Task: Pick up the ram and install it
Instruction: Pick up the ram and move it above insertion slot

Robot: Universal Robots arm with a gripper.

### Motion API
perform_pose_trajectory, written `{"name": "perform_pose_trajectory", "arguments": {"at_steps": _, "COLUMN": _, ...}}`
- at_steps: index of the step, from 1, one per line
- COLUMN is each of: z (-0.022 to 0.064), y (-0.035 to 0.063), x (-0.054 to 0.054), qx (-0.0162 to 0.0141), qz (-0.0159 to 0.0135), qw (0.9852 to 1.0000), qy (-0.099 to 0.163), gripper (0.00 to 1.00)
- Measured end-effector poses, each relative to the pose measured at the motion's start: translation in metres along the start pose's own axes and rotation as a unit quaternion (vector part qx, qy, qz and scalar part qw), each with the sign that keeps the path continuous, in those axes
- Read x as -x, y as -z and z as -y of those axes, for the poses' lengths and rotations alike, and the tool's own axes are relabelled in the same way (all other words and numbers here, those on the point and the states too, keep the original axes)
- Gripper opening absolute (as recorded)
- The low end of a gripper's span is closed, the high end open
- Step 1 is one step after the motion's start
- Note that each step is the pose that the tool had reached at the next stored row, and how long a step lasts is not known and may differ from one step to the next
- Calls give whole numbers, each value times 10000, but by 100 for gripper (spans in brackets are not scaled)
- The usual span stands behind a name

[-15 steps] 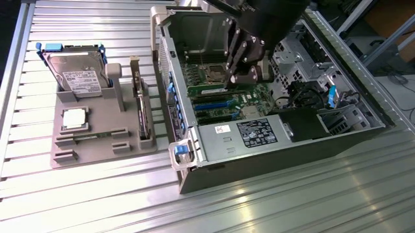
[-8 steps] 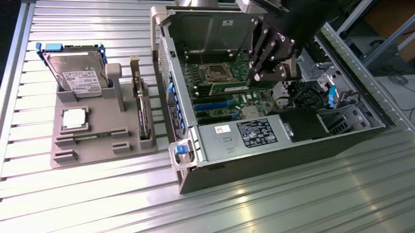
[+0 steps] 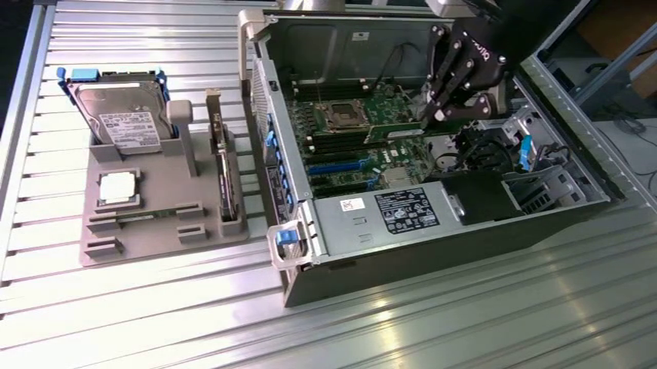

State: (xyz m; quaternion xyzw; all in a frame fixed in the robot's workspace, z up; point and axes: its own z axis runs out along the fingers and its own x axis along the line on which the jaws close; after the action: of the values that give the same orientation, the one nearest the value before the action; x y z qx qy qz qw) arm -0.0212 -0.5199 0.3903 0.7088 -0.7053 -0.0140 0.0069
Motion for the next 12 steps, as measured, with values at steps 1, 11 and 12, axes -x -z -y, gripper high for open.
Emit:
{"name": "perform_pose_trajectory", "arguments": {"at_steps": 1, "z": 52, "y": 1, "x": 26, "qx": 0, "qz": -1, "qw": 10000, "qy": 1, "gripper": 12}}
{"name": "perform_pose_trajectory", "arguments": {"at_steps": 11, "z": 408, "y": 8, "x": 402, "qx": 0, "qz": -13, "qw": 10000, "qy": 7, "gripper": 12}}
{"name": "perform_pose_trajectory", "arguments": {"at_steps": 12, "z": 428, "y": 8, "x": 439, "qx": 0, "qz": -13, "qw": 10000, "qy": 8, "gripper": 12}}
